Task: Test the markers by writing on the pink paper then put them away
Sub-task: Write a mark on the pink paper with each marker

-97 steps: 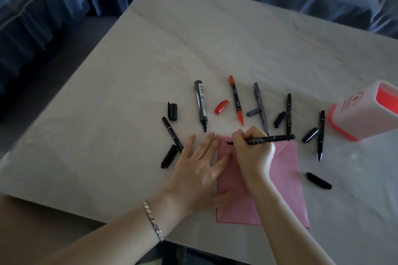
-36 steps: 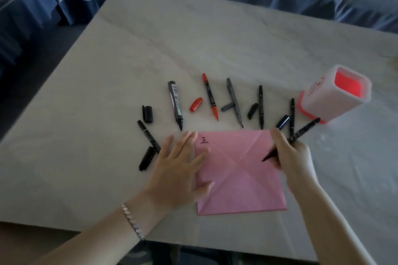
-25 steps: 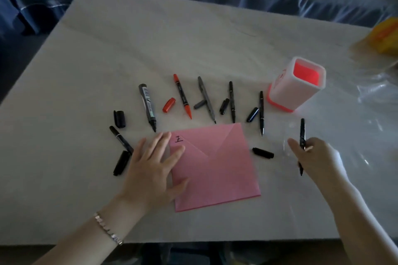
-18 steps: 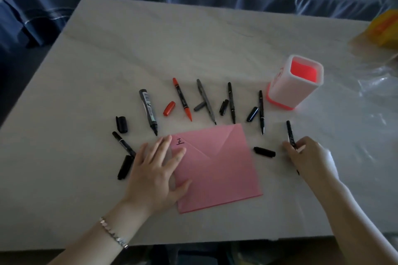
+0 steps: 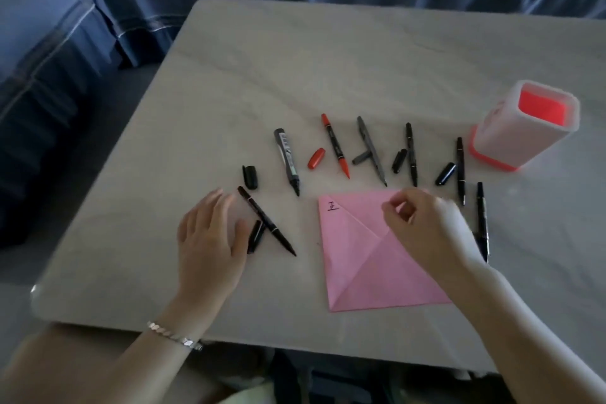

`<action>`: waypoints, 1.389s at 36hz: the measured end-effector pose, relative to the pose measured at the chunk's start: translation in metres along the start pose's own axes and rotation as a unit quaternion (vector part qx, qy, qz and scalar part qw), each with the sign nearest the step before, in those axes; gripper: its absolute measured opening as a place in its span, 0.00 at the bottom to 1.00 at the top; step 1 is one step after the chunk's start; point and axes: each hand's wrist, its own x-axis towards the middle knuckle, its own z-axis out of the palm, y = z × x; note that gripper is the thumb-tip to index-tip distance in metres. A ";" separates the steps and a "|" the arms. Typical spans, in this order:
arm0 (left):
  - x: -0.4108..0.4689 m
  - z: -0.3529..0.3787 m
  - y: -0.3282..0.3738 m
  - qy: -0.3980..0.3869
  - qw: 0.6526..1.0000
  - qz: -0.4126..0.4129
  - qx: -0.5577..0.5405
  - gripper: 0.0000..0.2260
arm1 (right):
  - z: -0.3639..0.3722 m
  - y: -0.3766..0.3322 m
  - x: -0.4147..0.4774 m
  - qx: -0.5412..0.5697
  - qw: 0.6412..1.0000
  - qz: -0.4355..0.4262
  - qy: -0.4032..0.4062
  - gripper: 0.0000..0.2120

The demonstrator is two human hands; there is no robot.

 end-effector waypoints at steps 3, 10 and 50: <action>-0.005 0.002 -0.013 0.006 0.999 -0.044 0.029 0.18 | 0.024 -0.037 0.006 0.003 0.997 -0.055 -0.054 0.07; -0.008 0.009 -0.020 0.018 0.997 -0.030 0.068 0.18 | 0.070 -0.095 0.012 -0.097 0.969 -0.100 -0.203 0.14; -0.010 0.053 0.084 -0.132 0.970 0.199 0.048 0.19 | 0.037 -0.004 0.027 0.417 0.904 0.048 0.079 0.07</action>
